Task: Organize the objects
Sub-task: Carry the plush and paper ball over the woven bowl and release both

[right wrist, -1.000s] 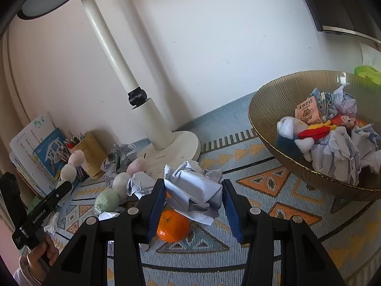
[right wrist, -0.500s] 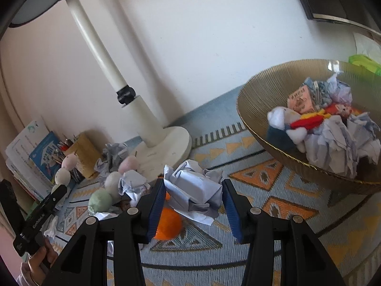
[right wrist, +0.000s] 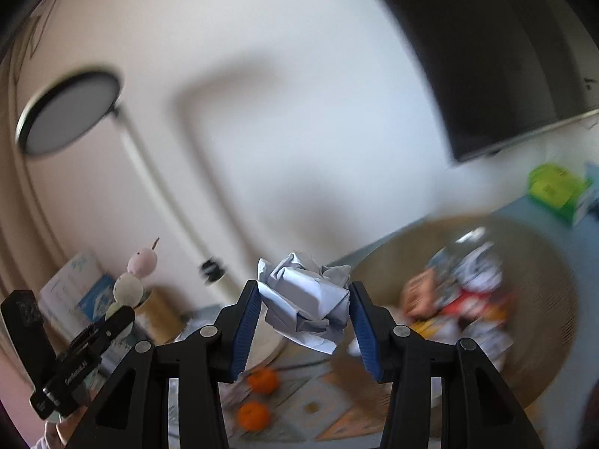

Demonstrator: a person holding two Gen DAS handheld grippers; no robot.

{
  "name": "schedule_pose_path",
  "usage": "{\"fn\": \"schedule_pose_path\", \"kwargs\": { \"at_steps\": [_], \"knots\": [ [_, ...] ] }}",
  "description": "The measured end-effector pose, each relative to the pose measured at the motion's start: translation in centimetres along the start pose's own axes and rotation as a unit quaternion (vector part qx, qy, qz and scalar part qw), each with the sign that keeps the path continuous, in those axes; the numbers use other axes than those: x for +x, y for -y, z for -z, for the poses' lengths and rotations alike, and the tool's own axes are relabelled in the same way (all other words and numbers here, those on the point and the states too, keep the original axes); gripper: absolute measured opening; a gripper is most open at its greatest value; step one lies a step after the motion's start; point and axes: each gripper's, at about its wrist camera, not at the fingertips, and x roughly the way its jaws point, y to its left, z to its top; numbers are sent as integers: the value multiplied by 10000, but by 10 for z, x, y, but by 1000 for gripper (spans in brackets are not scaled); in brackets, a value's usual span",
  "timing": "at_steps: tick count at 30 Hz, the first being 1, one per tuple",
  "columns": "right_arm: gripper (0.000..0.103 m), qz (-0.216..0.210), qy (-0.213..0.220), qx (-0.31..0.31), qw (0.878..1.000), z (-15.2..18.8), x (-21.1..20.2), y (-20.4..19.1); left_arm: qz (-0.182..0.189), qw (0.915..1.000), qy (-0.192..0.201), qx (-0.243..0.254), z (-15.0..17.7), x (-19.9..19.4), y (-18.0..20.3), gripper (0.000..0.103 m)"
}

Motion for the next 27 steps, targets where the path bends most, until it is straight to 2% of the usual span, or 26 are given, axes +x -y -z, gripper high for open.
{"fn": "schedule_pose_path", "kwargs": {
  "at_steps": [4,10,14,16,17,18,19,20,21,24,27],
  "knots": [
    [47,358,73,43,9993,-23,-11,34,448,9989,-107,35,-13,33,45,41],
    [47,926,-58,210,9955,-34,-24,90,1032,9931,-385,414,-19,82,115,41],
    [48,1185,-185,321,9923,-32,-25,114,1211,9884,-590,699,-13,105,150,41],
    [53,1221,-319,388,9913,-30,-23,124,1274,9863,-706,771,-7,114,162,42],
    [57,1187,-414,441,9911,-29,-22,129,1333,9849,-777,783,-4,118,165,47],
    [78,1176,-536,511,9903,-25,-20,133,1389,9835,-855,788,-2,121,166,53],
    [103,1228,-633,570,9888,-23,-15,136,1447,9803,-1102,770,2,128,168,68],
    [103,1366,-707,629,9861,-20,-10,138,1429,9755,-1480,780,7,136,170,98],
    [103,1413,-695,656,9853,-18,-9,139,1396,9756,-1503,777,13,136,170,102],
    [103,1252,-652,797,9868,-15,-8,139,1286,9785,-1370,855,23,129,165,102],
    [103,1247,-682,784,9867,-13,-6,133,1282,9780,-1445,782,24,129,153,102]
  ]
}}
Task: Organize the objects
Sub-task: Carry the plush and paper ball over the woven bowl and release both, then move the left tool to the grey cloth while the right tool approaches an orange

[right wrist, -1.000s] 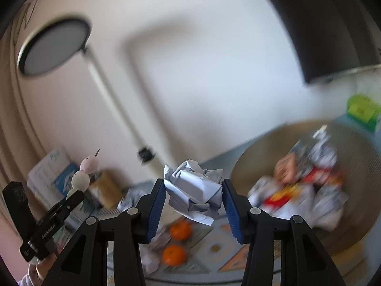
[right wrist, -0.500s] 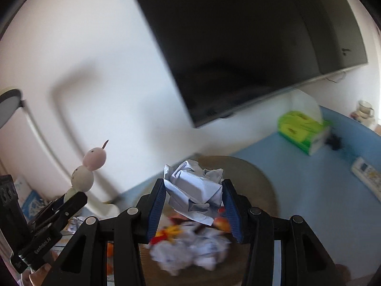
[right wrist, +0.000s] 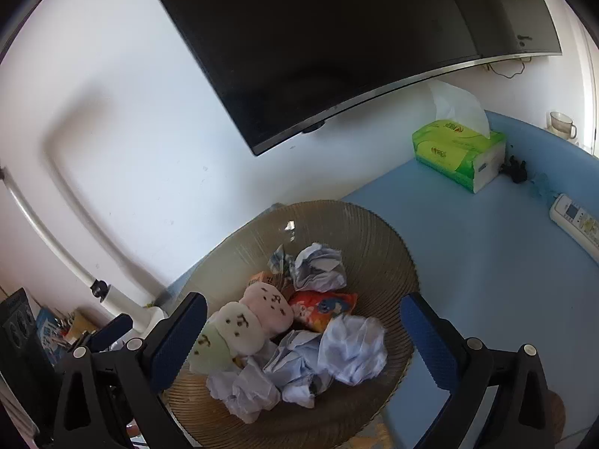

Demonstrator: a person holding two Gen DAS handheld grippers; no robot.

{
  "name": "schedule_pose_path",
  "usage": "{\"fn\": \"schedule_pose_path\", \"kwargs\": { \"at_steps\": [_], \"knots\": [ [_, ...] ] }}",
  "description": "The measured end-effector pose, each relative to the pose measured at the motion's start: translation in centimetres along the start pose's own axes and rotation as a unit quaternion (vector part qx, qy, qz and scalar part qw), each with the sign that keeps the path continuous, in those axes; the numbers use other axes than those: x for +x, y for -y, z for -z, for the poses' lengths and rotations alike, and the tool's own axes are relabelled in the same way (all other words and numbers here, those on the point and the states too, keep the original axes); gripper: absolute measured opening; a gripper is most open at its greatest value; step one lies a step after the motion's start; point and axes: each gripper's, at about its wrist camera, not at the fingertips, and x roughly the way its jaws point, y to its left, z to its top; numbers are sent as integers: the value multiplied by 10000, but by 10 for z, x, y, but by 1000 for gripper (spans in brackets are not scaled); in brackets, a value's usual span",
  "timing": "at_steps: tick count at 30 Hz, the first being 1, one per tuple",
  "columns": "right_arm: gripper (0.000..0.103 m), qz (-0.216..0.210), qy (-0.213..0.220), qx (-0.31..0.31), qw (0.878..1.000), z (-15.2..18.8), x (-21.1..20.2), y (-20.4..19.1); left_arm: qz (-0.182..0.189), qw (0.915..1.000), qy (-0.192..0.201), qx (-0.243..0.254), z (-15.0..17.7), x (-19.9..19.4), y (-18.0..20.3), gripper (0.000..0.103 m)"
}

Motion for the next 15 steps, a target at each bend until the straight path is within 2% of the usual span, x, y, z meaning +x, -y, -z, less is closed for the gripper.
{"fn": "schedule_pose_path", "kwargs": {
  "at_steps": [4,5,8,12,15],
  "knots": [
    [103,-61,-10,-24,10000,5,-2,-14,-124,9999,35,-19,2,-8,-8,102],
    [103,-106,1,-15,9999,6,-3,-19,-142,9999,42,-14,-10,-15,-6,102],
    [103,-201,-5,-96,9998,8,-7,-34,-233,9997,106,-31,-11,-42,-20,102],
    [103,-350,29,-274,9990,11,-14,-59,-506,9984,261,-59,-10,-83,-49,102],
    [103,-532,54,-424,9977,16,-20,-83,-757,9962,339,-267,-2,-116,-81,102]
  ]
}}
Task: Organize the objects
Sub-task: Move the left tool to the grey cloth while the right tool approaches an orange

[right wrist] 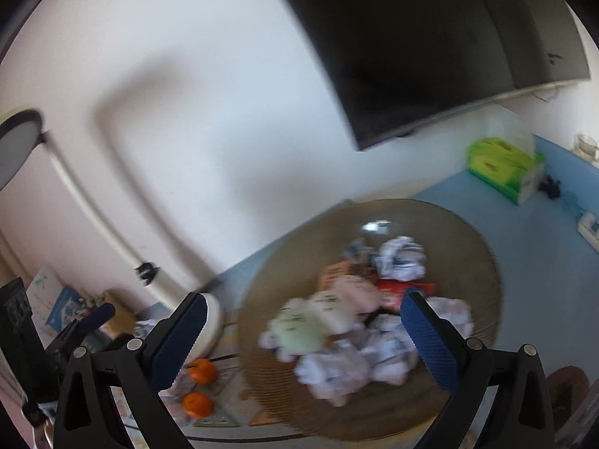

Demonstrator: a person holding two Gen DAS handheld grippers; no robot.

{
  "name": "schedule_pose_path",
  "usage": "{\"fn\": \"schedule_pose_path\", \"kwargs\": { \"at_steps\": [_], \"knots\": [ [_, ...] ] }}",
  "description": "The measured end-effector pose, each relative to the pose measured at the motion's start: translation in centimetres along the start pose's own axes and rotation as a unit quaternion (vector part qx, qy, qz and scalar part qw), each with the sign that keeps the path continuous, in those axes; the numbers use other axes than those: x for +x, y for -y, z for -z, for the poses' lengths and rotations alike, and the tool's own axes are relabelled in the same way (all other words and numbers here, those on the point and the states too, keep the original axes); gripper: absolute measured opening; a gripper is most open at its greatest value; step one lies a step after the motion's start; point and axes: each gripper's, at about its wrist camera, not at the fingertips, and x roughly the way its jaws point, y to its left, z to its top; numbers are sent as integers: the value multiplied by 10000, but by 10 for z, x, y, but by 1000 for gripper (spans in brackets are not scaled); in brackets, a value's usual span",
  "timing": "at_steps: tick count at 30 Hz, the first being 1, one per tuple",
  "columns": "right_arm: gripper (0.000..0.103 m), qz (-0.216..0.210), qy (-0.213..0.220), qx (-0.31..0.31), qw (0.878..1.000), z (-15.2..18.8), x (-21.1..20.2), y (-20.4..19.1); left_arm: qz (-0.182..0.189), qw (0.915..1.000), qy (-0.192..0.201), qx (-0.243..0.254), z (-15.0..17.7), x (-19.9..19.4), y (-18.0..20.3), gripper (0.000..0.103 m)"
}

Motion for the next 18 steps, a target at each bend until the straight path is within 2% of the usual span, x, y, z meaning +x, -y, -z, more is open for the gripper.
{"fn": "schedule_pose_path", "kwargs": {
  "at_steps": [5,9,14,18],
  "knots": [
    [103,-288,-137,-526,9981,20,7,-49,-410,9988,-63,-268,31,-37,-52,102],
    [103,-404,-422,-1009,9932,48,21,-81,-434,9977,-396,-334,76,-51,-69,102],
    [103,-627,-1073,-1476,9812,95,55,-107,-266,9960,-831,-183,125,-42,-58,102],
    [103,-384,-1464,-1948,9691,127,86,-119,-365,9924,-1152,225,150,-23,-38,102]
  ]
}}
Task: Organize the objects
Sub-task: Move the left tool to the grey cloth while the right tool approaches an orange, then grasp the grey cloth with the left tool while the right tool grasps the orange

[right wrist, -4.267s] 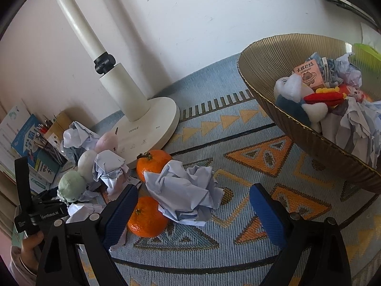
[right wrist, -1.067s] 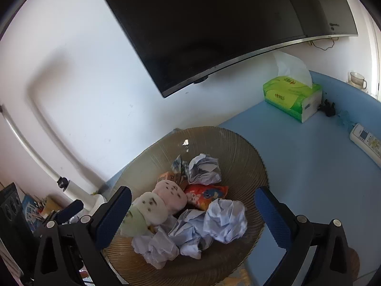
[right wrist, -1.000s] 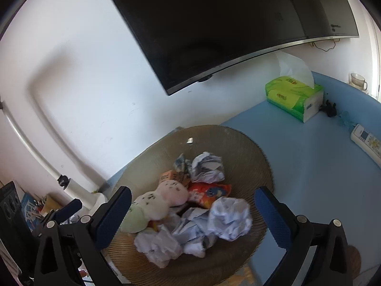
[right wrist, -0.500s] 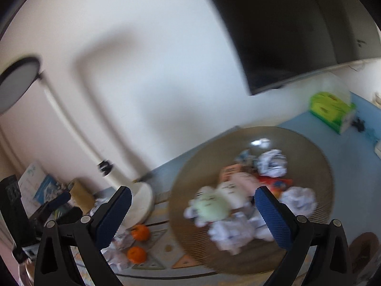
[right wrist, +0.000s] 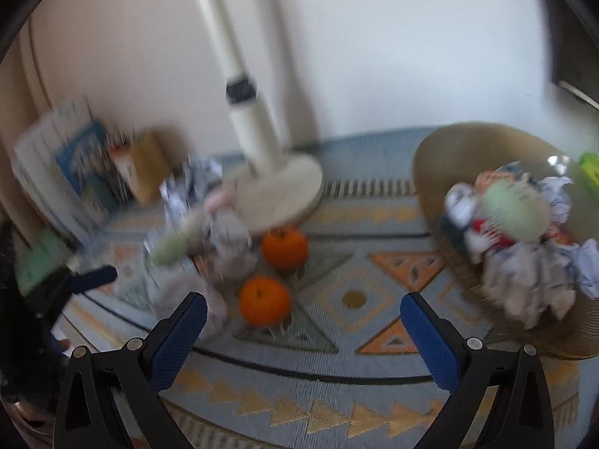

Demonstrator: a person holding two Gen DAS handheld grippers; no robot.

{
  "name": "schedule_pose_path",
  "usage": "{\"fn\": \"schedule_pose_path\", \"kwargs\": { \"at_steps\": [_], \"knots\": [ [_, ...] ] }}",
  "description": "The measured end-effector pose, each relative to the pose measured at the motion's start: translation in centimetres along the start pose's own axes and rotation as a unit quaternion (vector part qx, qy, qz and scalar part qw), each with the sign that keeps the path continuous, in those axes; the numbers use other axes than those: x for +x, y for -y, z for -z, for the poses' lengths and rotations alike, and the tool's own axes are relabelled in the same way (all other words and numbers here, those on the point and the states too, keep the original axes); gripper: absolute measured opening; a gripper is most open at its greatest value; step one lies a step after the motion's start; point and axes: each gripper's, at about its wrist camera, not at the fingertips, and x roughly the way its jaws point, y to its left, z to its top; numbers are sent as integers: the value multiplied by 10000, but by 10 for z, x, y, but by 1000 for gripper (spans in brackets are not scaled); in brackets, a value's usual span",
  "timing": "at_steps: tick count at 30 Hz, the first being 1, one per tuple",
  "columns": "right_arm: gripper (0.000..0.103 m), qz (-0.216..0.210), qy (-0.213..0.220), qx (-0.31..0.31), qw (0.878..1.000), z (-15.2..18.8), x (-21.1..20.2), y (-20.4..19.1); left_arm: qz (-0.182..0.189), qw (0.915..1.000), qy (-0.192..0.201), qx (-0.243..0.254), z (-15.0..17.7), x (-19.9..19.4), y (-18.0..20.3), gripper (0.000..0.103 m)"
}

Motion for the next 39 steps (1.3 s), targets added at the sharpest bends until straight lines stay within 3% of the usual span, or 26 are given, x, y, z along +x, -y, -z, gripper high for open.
{"fn": "schedule_pose_path", "kwargs": {
  "at_steps": [10,13,16,23,28,33,35,36,37,38,39],
  "knots": [
    [103,393,-346,-573,9970,14,47,-10,-53,9988,-480,-53,-4,44,4,102],
    [103,230,-537,-530,9969,12,55,-6,-18,9981,-602,-122,-8,51,0,103],
    [103,212,-557,-606,9964,10,57,-6,170,9968,-704,-347,-10,58,-7,103],
    [103,157,-512,-509,9973,11,57,-3,186,9966,-703,-394,-13,60,-10,103],
    [86,153,-435,-601,9971,13,56,-8,180,9965,-709,-406,-16,64,-11,103],
    [81,105,-417,-638,9970,15,56,-9,184,9965,-709,-400,-16,64,-11,103],
    [58,9,-376,-749,9965,16,54,-14,188,9965,-708,-401,-17,66,-12,103],
    [37,-106,-339,-849,9958,16,53,-17,194,9966,-698,-397,-17,66,-12,94],
    [36,-207,-301,-992,9944,17,51,-22,153,9974,-578,-400,-18,62,-12,74],
    [36,-235,-265,-1032,9940,18,50,-25,230,9984,-410,-322,-18,55,-9,40],
    [36,-282,-179,-1023,9942,17,47,-25,148,9990,-379,-202,-17,52,-5,40]
  ]
}}
